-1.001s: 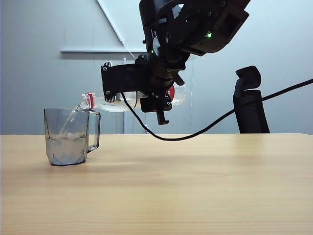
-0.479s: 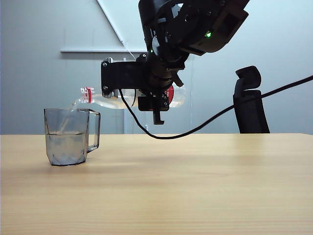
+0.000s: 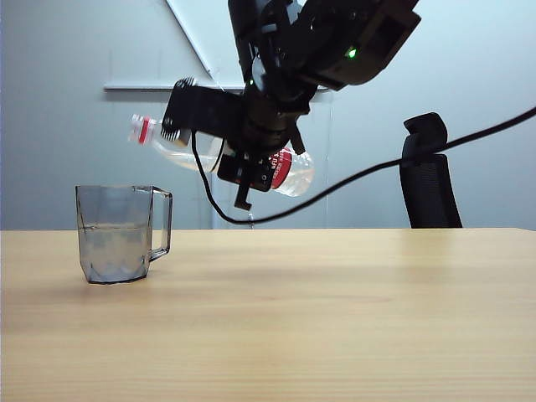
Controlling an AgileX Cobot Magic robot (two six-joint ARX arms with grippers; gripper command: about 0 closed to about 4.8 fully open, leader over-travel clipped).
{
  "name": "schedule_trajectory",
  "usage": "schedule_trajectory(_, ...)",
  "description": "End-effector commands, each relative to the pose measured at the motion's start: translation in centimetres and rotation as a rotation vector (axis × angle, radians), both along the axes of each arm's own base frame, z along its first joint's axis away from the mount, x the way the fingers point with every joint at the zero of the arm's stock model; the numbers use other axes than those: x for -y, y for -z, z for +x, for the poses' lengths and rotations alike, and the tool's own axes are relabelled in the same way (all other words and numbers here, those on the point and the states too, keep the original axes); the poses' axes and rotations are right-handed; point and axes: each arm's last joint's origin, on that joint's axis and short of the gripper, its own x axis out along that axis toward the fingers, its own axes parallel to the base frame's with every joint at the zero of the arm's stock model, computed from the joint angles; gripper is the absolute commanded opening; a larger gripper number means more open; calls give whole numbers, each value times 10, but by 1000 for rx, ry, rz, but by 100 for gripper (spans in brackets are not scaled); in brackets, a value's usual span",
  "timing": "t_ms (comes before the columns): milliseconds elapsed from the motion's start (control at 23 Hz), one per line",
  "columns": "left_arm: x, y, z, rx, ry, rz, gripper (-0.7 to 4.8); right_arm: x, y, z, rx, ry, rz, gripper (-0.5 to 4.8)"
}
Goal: Pick up the mineral water bottle on the table and pour water into the mug until it's half full.
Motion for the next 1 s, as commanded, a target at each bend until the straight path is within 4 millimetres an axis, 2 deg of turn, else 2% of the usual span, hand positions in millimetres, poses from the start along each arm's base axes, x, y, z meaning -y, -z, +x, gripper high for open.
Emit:
schedule_trajectory(44,0,-2,0,12,1,-8,-2,2,-26,-6,13,37,255,237)
schedule_trajectory(218,-3,-2,1,12,-30,-8,-2,19,-59,-18,-146,81,710,236)
schedule_trajectory(435,-7,-2,2,12,-74,-8,-2,36,-70,-23,-267,30,972,227)
schedule_trajectory(522,-8,-2,2,13,-87,-8,-2,45,-66,-25,-282,-4,1029,196)
schedule_trajectory(740,-9,-2,3,12,-99,-8,-2,73,-45,-36,-319,3,1147,197)
schedule_trajectory(914,-9,-2,3,12,-98,-8,-2,102,-9,-49,-352,-12,1266,198)
schedule_trajectory(1001,-9,-2,3,12,-98,-8,-2,106,-1,-54,-351,-26,1277,198)
